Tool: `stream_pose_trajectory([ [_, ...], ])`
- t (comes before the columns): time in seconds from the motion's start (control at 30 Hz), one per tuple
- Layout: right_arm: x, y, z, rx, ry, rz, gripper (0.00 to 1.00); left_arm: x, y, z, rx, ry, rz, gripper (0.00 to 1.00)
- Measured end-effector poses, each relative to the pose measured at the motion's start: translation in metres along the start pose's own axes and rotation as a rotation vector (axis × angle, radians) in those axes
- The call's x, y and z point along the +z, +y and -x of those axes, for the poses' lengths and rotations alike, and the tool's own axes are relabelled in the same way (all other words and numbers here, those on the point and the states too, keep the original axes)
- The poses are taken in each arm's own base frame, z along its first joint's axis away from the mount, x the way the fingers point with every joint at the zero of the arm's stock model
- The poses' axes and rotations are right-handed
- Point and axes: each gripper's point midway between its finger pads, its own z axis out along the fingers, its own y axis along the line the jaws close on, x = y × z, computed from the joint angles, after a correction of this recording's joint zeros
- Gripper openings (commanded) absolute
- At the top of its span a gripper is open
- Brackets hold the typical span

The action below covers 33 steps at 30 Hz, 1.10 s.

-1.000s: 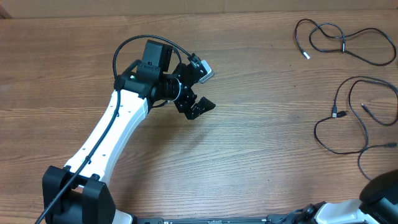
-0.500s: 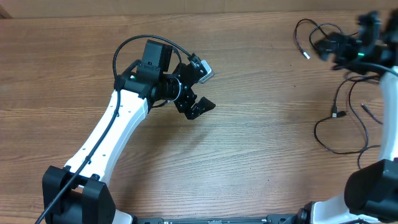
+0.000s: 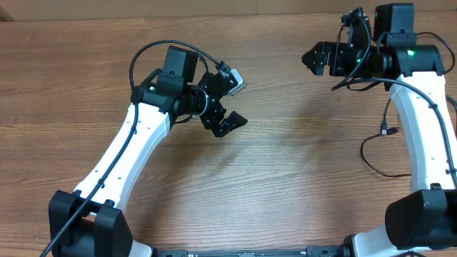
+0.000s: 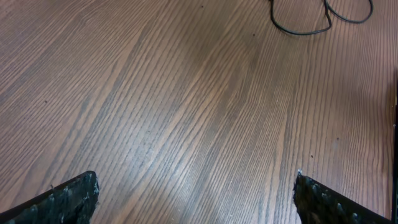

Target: Untangle cables

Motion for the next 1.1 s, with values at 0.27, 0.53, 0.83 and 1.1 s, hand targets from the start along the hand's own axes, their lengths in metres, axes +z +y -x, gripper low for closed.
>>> stream_pose_trajectory([
  [0.27,-0.0001,-0.0004,0.0001,0.001,0.000,-0.001,1.00,0.0000,0.0000,-0.0001,0.000,0.000,0.000,1.00],
  [0.53,-0.0001,-0.0003,0.0000,0.000,0.000,-0.001,1.00,0.0000,0.0000,-0.0001,0.000,0.000,0.000,1.00],
  [0.83,-0.0001,-0.0004,0.0001,0.000,0.000,-0.001,1.00,0.0000,-0.0012,-0.0036,-0.011,0.014,-0.003,1.00],
  [1.1,-0.0001,-0.0010,0.0001,0.001,-0.001,-0.004,1.00,-0.0002,0.0009,-0.0072,-0.062,0.033,0.015,1.00],
])
